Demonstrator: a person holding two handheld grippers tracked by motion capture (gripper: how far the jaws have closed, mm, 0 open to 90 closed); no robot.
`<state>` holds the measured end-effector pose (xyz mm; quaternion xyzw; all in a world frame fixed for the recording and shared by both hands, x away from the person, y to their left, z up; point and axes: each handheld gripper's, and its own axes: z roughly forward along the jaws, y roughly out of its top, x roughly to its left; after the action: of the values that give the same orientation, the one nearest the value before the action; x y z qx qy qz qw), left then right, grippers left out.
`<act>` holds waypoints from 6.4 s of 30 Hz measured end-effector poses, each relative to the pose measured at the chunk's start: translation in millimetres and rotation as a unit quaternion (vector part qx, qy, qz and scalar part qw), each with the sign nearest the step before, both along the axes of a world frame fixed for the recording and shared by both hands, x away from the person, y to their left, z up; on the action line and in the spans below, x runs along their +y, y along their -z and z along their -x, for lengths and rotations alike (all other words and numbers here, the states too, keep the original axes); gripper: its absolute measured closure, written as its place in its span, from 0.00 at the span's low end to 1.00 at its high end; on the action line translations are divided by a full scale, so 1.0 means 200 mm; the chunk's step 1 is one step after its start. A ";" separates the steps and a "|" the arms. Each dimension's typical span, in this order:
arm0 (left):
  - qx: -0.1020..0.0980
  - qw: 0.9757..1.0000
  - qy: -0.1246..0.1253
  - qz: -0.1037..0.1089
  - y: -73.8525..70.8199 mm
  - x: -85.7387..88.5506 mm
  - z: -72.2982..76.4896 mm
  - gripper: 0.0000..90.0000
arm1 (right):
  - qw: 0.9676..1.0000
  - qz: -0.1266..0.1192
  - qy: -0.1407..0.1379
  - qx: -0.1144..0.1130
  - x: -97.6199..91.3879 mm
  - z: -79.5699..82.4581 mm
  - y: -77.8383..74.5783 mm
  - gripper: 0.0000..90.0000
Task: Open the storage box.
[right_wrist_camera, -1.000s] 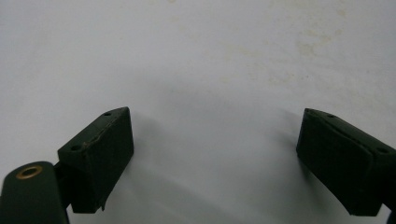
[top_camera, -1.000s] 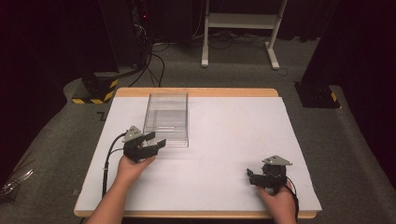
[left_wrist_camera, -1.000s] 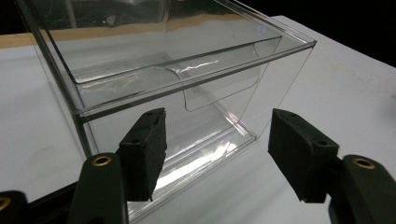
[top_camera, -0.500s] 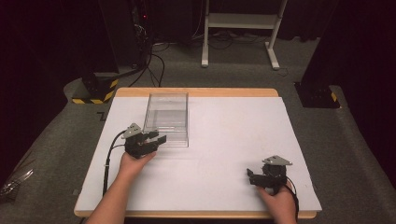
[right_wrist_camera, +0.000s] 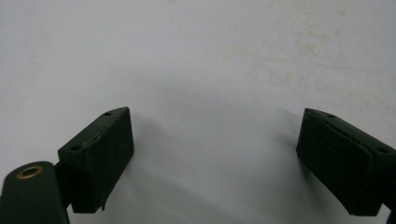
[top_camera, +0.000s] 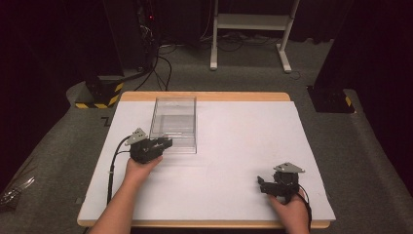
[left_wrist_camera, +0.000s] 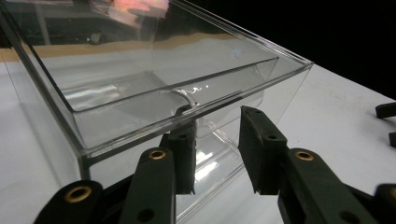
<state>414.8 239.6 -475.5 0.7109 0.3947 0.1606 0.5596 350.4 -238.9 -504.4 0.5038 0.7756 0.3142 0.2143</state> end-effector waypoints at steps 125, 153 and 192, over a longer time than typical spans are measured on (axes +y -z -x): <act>0.003 0.986 0.167 0.017 0.05 0.13 0.59 0.93 | 1.000 0.002 0.000 -0.001 0.00 0.00 0.00 0.13; -0.007 0.986 0.163 0.032 0.03 0.21 0.65 0.81 | 1.000 0.003 0.000 -0.002 0.00 0.00 0.00 0.13; -0.077 0.990 -0.119 -0.011 -0.02 0.46 0.65 0.52 | 1.000 0.003 0.000 -0.003 0.00 0.00 0.00 0.13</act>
<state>284.8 331.8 -472.1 0.6507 0.4300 0.2847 0.5574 349.9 -238.5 -504.3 0.5022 0.7759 0.3132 0.2184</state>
